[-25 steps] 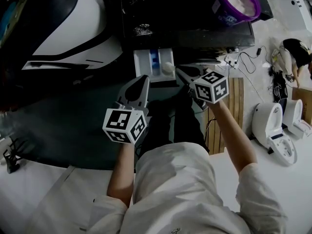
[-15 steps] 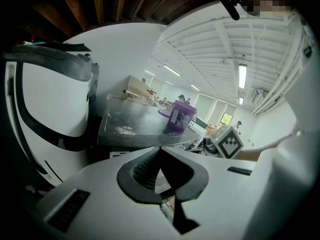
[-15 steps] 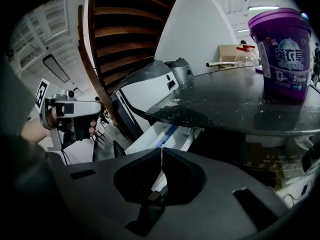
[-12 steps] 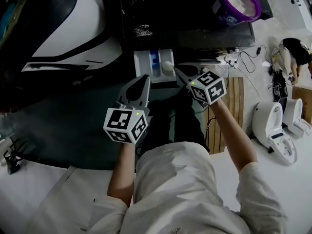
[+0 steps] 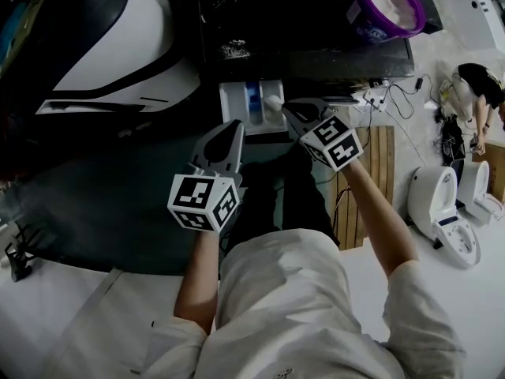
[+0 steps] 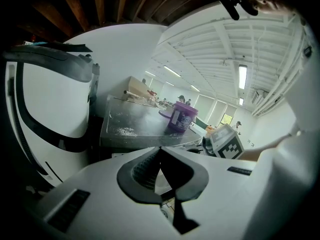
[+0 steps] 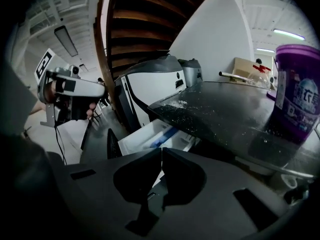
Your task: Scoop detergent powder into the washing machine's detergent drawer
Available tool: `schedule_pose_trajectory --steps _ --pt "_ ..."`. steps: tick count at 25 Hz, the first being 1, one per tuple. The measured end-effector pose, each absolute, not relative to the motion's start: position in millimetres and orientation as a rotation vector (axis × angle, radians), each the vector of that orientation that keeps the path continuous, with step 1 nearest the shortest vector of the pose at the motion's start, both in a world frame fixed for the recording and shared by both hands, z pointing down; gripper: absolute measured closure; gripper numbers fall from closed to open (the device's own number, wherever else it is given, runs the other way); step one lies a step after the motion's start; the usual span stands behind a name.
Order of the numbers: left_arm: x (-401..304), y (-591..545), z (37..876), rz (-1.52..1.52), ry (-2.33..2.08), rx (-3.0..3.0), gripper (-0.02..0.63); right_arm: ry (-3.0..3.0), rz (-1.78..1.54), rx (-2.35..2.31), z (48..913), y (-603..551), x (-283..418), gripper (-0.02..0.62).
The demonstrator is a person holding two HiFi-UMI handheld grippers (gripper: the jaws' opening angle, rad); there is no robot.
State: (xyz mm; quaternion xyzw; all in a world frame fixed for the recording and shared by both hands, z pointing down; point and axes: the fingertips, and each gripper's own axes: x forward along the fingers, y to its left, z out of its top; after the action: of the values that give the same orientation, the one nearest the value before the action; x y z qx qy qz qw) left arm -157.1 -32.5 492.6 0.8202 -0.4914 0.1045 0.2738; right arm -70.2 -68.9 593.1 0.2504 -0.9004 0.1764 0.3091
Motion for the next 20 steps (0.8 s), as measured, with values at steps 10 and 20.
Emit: schedule_pose_trajectory --steps 10,20 --pt "-161 -33 491 0.272 -1.322 2.209 0.594 -2.308 0.166 0.615 593 -63 -78 0.584" --pt "-163 -31 490 0.268 -1.319 2.216 0.594 -2.231 -0.159 0.57 592 -55 -88 0.584"
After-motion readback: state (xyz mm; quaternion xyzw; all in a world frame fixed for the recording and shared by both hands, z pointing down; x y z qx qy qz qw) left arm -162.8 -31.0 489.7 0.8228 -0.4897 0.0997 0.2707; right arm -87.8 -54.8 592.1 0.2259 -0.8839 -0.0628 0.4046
